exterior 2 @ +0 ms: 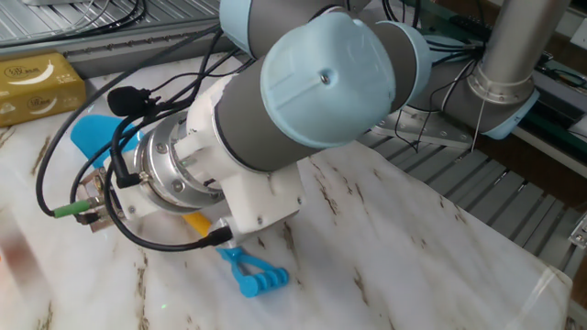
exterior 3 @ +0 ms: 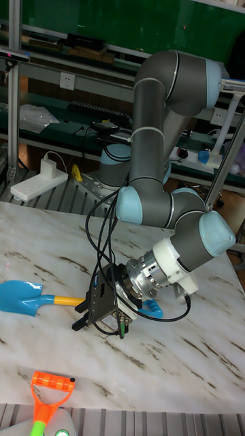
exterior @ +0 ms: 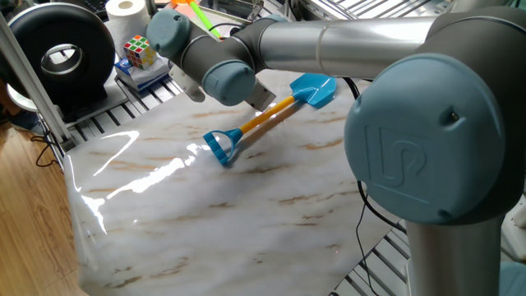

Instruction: Use a shovel to scoop up an object

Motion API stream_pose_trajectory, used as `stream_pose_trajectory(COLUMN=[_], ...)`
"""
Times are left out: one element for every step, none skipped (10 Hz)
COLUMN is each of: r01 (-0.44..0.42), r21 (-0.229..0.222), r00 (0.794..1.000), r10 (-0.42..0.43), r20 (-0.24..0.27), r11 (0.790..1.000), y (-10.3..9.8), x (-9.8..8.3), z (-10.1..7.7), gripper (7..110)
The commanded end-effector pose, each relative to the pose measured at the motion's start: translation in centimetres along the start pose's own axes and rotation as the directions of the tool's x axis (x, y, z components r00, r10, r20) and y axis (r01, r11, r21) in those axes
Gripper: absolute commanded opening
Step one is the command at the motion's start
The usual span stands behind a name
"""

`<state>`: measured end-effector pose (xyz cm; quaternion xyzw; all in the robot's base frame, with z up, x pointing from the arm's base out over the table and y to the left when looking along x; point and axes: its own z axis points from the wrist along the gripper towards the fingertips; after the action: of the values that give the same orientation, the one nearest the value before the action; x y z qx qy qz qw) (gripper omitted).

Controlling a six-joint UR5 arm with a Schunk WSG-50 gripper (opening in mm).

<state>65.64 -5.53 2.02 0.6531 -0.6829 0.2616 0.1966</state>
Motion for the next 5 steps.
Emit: stream_pose_trajectory(r01=[-0.054, -0.054, -0.015, 0.013, -0.003], r21=[-0.021, -0.034, -0.049, -0.054, -0.056], r00=[0.998, 0.996, 0.995, 0.996, 0.998], r10=[0.055, 0.056, 0.02, -0.008, 0.007], r20=[0.04, 0.066, 0.098, 0.094, 0.069], r11=[0.998, 0.998, 0.999, 0.998, 0.998], y=[0.4, 0.7, 1.1, 1.3, 1.4], x=[-0.9, -1.5, -2.3, -2.2, -1.6], z=[0.0, 0.0, -0.1, -0.1, 0.0], gripper=[44, 44, 44, 44, 44])
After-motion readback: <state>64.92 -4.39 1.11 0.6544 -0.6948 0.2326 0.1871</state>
